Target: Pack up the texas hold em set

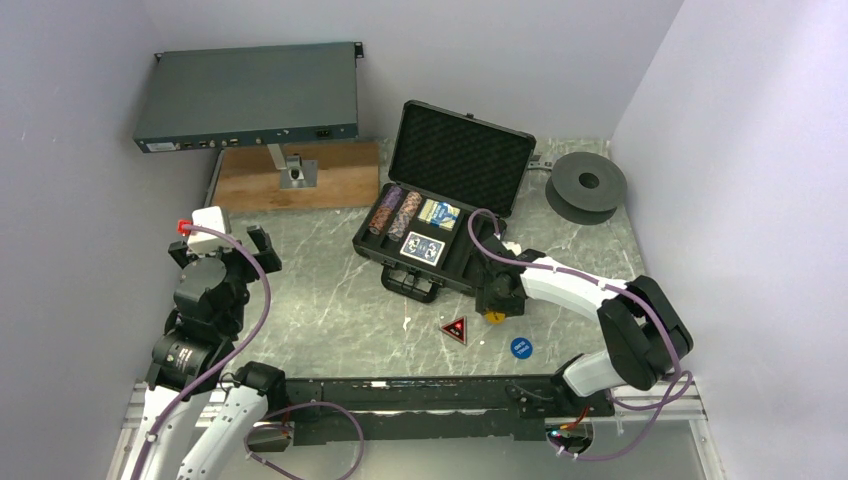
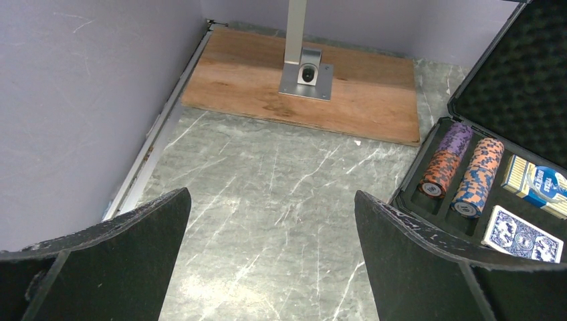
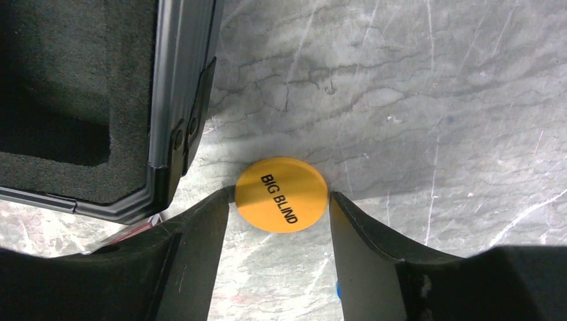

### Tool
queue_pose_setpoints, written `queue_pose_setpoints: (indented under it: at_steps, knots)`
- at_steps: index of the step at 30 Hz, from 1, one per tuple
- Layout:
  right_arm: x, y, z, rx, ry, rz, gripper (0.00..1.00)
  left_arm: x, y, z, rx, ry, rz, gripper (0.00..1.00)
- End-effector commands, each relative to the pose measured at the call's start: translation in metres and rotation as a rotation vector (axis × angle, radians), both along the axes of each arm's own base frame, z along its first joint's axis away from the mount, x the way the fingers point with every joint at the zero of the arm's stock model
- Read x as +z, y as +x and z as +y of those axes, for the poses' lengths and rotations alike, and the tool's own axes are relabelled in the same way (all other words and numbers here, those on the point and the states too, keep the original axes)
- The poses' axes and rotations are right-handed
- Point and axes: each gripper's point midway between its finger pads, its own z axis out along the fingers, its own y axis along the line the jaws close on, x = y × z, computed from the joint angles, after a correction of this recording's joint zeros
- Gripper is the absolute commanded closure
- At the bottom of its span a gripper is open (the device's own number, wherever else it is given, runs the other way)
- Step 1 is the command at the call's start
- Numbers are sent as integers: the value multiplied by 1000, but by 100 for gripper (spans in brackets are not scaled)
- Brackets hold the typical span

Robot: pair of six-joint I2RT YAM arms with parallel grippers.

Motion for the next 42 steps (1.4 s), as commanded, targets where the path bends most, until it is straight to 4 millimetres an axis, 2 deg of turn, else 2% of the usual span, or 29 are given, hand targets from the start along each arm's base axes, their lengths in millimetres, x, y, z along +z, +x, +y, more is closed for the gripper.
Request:
queue_pose_setpoints:
  at_steps: [1, 3, 7, 11, 23, 42]
  knots:
    - [-13, -13, -3, 17, -18, 54, 43, 13, 0, 3, 10, -3, -49, 0]
    - [-14, -12, -4, 19, -25, 53, 48, 13, 0, 3, 10, -3, -51, 0]
    - [-17, -14, -4, 22, -31, 64, 51, 13, 0, 3, 13, -2, -48, 0]
    - [-15, -13, -2, 36, -25, 67, 58, 13, 0, 3, 11, -3, -52, 0]
    - [8, -3, 7, 69, -17, 3, 59, 14, -1, 3, 11, -4, -58, 0]
    - [28, -9, -6, 38, -11, -64, 60, 13, -1, 3, 14, -3, -52, 0]
